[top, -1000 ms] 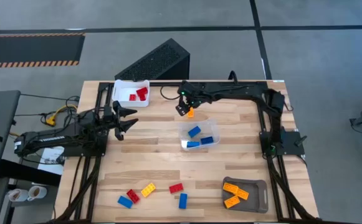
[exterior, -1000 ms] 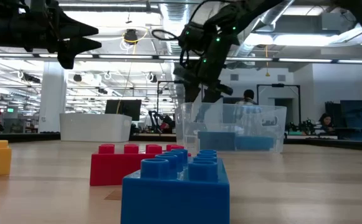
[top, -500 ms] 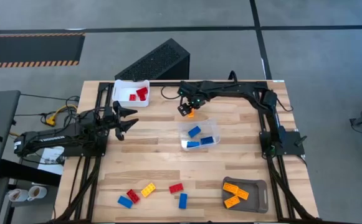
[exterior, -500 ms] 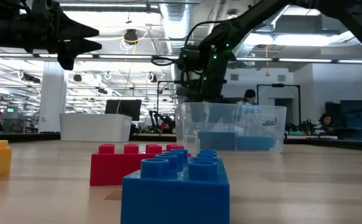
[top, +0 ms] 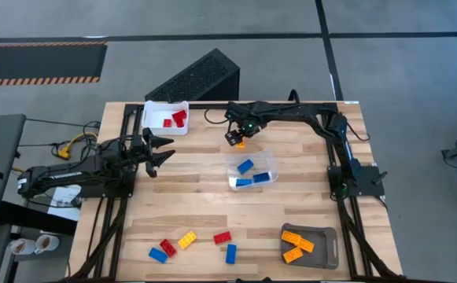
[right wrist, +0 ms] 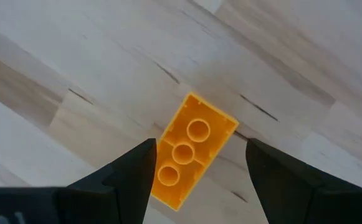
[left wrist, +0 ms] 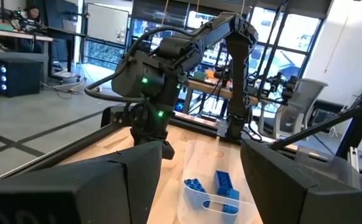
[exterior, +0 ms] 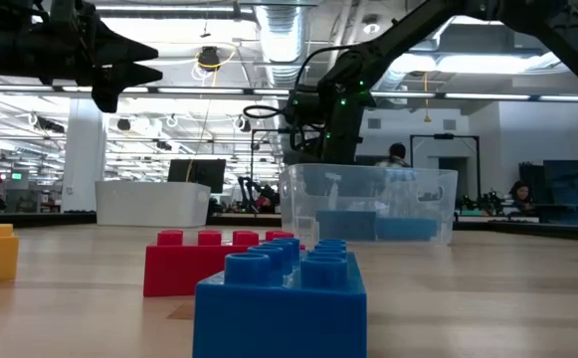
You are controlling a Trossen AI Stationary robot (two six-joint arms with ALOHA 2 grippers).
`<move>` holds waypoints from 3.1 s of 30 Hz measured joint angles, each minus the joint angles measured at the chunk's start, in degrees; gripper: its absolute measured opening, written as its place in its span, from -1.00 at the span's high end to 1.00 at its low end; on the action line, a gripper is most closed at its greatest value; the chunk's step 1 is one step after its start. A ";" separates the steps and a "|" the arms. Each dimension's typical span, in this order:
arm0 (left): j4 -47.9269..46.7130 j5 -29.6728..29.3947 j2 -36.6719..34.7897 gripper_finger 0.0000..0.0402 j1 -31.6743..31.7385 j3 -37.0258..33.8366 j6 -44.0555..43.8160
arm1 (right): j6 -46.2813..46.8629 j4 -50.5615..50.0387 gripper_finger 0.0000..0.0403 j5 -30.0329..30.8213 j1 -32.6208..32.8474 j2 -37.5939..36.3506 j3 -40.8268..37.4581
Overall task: Sort & place blocks by color
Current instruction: Put the yellow game piece into the black bin
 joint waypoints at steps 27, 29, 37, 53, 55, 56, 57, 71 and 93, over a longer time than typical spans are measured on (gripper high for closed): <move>-0.60 -0.10 -0.02 -0.02 0.00 0.02 0.33 | -7.18 -2.48 -0.34 -4.92 2.31 -1.84 2.91; -0.97 -0.09 -0.01 -0.02 -0.02 0.03 0.33 | -7.41 -3.23 -0.34 -3.13 2.93 -2.22 4.12; -1.62 -0.10 -0.02 -0.02 0.00 0.04 0.00 | -10.74 -5.64 0.25 1.14 5.53 -6.48 5.82; -1.62 0.03 0.00 -0.02 -0.02 0.04 -0.92 | -10.68 -10.64 -0.25 4.93 6.96 -9.52 5.10; -1.62 0.03 -0.01 -0.02 -0.02 0.04 -0.94 | -8.13 -8.57 -0.54 7.35 6.94 -9.52 4.57; -1.61 0.04 0.00 -0.02 -0.02 0.04 -0.94 | -6.80 -7.65 -0.68 8.88 6.84 -9.52 4.28; -1.62 0.05 -0.01 -0.02 -0.01 0.04 -0.94 | -5.61 -6.55 -0.80 9.97 6.72 -9.52 3.82; -2.06 0.08 -0.05 -0.02 -0.01 0.04 -1.09 | -1.74 0.38 -0.70 3.74 2.43 -1.90 2.56; -2.54 -1.00 0.81 -0.02 0.00 0.07 -0.79 | -5.90 -5.38 0.13 -0.14 1.06 4.56 2.78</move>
